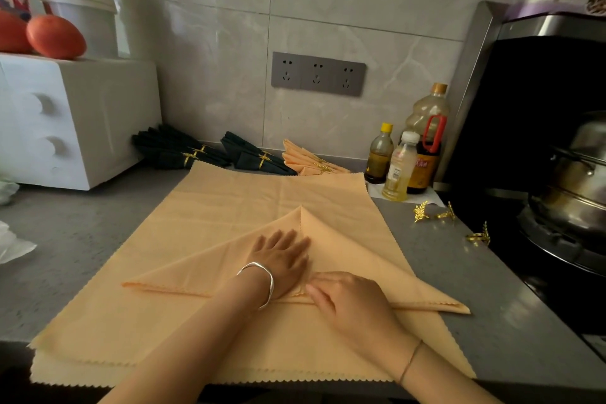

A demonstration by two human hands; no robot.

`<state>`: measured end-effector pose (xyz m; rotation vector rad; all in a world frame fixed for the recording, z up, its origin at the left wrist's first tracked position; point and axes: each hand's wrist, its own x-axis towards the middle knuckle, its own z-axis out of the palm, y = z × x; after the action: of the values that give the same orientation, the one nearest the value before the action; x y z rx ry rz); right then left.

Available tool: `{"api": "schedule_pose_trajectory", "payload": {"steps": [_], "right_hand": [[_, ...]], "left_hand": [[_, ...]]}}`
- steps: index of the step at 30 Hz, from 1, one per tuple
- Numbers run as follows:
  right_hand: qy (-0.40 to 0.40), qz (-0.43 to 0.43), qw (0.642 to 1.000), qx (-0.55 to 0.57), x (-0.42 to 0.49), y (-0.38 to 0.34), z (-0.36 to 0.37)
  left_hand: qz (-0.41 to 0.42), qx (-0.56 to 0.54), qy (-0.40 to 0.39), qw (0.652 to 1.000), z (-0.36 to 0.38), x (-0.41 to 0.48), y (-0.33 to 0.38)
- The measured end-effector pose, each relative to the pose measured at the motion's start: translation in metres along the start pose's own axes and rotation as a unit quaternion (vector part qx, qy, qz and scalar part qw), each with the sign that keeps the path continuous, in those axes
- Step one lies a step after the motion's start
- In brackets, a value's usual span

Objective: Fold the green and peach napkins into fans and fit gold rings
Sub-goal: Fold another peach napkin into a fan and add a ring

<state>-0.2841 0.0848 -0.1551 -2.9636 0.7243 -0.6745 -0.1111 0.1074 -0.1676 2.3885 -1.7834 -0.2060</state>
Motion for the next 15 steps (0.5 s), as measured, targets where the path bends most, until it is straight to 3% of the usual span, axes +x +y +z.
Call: {"api": "schedule_pose_trajectory", "payload": {"steps": [1,4,6,12,15], "right_hand": [[-0.017,0.038,0.998,0.041,0.003,0.003,-0.007],[0.052,0.134,0.986,0.083,0.029,0.023,-0.016],[0.051,0.178,0.976,0.111,0.054,0.042,-0.011],[-0.107,0.130,0.980,0.109,0.105,0.059,0.030],[-0.137,0.119,0.980,0.080,0.099,0.062,0.040]], "left_hand": [[0.001,0.004,-0.001,1.000,0.000,0.000,0.000],[-0.001,0.007,-0.004,1.000,0.001,0.001,0.000],[-0.002,0.009,-0.008,1.000,0.002,0.001,0.000],[-0.003,0.017,-0.006,1.000,0.001,0.001,0.000],[-0.001,0.022,-0.003,1.000,0.002,0.002,0.001]]}}
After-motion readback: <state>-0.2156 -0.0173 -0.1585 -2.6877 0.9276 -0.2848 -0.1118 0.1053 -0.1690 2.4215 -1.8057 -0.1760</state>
